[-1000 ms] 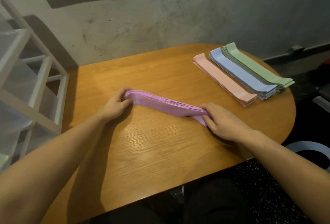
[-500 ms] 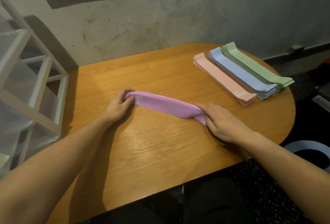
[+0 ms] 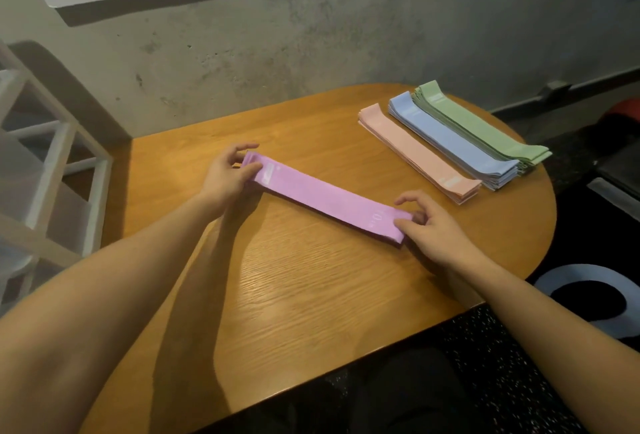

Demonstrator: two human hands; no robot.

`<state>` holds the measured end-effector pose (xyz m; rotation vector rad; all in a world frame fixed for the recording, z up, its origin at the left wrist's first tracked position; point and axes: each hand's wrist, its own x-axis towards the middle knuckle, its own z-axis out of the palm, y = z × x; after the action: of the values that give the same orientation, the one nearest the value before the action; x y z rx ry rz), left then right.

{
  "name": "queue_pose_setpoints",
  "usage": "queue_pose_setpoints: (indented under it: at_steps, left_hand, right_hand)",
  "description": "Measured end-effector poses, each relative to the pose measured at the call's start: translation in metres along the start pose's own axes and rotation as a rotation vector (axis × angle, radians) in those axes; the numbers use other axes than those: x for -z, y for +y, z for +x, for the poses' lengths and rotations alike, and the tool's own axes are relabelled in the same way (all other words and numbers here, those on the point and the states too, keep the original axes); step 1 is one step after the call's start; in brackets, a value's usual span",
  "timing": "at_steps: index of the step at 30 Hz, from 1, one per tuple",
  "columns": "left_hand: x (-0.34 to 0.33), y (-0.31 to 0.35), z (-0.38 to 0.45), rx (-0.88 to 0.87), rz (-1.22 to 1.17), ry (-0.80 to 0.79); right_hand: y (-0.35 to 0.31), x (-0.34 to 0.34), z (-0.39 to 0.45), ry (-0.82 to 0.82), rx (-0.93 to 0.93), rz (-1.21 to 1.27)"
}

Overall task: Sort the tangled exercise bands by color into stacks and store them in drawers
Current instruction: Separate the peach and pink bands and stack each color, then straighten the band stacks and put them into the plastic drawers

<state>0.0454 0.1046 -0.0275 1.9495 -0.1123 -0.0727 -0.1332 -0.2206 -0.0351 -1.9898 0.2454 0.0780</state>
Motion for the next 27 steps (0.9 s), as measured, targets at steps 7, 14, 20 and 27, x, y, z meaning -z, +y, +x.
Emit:
queue_pose_setpoints:
  at_steps: [7,14,20,27]
  left_hand:
    - [-0.066,0.038,0.058,-0.045,0.103,-0.042]
    - [-0.126,0.055,0.108,-0.041,0.202,-0.036]
    - [-0.155,0.054,0.136,-0.029,0.307,-0.041]
    - [-0.161,0.049,0.142,0.031,0.397,-0.018]
  right_hand:
    - [0.012,0.024,0.012,0.134,-0.12,0.006]
    - [0.022,0.036,0.028,0.165,-0.14,-0.065]
    - [0.023,0.04,0.034,0.129,-0.1,-0.193]
    - [0.018,0.047,0.035,0.061,-0.149,-0.323]
